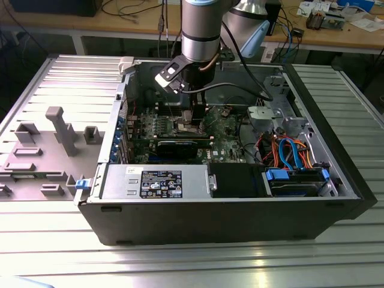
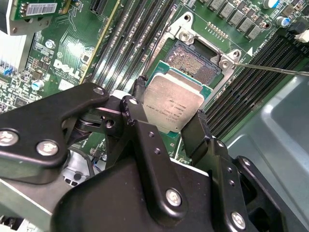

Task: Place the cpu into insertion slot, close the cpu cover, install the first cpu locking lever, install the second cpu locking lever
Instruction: 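Place the cpu into insertion slot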

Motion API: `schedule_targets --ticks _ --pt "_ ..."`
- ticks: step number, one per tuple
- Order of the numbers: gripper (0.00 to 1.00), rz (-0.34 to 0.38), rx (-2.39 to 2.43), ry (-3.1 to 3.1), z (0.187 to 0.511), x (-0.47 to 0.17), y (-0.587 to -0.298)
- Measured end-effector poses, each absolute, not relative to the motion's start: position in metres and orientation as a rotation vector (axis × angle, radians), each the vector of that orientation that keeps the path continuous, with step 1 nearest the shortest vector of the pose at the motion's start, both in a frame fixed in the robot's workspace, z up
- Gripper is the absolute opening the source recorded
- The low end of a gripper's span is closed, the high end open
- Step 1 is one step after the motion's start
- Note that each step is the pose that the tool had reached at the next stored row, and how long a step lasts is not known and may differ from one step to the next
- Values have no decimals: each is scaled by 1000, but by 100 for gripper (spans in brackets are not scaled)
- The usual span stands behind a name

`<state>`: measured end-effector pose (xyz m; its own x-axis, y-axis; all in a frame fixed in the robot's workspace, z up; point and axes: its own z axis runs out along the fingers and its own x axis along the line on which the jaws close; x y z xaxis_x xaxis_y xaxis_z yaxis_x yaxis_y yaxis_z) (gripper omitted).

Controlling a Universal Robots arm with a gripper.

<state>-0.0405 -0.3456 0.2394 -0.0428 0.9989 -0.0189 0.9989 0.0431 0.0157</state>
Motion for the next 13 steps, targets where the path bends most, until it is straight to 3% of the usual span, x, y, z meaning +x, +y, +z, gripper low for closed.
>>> schedule_targets --ticks 13 --pt "55 -3 2156 2251 233 -42 -345"
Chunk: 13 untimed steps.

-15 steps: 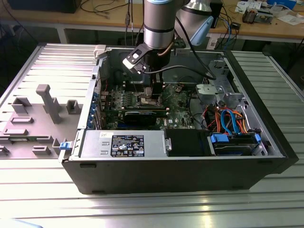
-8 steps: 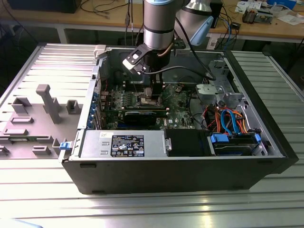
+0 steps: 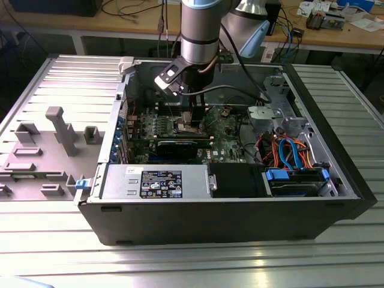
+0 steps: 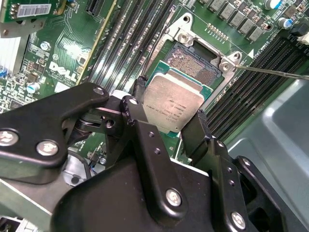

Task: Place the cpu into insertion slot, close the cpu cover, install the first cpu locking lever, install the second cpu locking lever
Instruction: 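Place the cpu into insertion slot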

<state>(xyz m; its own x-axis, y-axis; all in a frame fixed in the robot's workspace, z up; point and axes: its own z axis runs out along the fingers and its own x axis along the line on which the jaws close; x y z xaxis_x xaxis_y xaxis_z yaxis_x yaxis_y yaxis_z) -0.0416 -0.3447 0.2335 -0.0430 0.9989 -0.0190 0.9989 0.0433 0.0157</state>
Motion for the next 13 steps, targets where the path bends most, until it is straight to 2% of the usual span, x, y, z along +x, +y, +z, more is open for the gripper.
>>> schedule_targets --ticks 13 --pt "55 -3 2156 2251 230 -42 -345"
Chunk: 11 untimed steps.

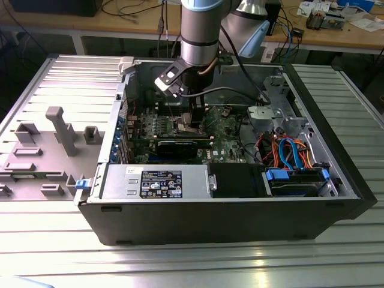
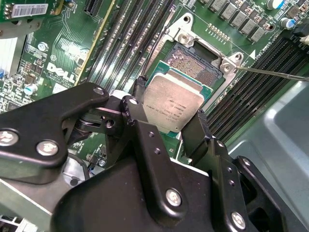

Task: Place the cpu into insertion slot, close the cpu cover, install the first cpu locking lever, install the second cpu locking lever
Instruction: 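Place the cpu into insertion slot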

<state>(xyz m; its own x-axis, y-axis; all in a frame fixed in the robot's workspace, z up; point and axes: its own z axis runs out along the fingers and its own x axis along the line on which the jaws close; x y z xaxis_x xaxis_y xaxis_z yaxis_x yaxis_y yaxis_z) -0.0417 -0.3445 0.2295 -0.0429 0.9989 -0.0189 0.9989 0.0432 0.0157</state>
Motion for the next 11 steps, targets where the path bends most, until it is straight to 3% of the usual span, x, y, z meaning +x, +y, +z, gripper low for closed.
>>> schedule_targets --ticks 11 --pt "55 -3 2156 2251 227 -42 -345"
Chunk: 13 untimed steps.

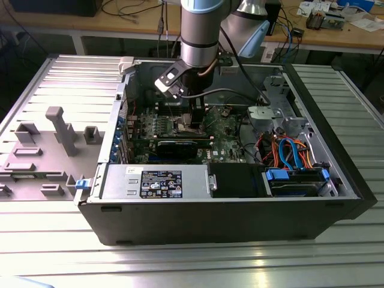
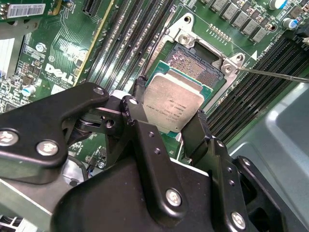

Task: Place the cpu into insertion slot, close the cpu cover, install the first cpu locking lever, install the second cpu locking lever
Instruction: 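Place the cpu into insertion slot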

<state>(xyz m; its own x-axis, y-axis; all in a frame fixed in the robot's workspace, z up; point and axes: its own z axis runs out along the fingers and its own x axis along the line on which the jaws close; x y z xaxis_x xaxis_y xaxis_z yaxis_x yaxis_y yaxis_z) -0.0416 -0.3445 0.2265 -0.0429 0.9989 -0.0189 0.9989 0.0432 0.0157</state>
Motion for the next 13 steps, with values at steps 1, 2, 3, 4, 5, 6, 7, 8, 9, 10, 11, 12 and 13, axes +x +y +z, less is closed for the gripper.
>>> schedule_targets --ticks 1,2,3,4,5,6,7,8,9,10,11,12,13 --pt "55 -3 2156 2251 226 -42 -345" --pt "55 -3 2156 2251 226 -42 -345" --pt "55 -3 2156 2251 226 -42 -345" --pt "55 -3 2156 2251 226 -42 -345" --pt "55 -3 2156 2251 225 -42 -345" --pt "55 -3 2156 2251 225 -42 -345" --pt "55 -3 2156 2251 225 -42 -345" --pt "55 -3 2156 2251 225 -42 -345" --pt "55 -3 2156 2251 224 -42 -345" --pt "55 -3 2156 2251 224 -42 -345" --pt "55 -3 2156 2251 224 -42 -345" --pt "55 -3 2156 2251 224 -42 -345" --pt "55 -3 2156 2251 223 -42 -345"
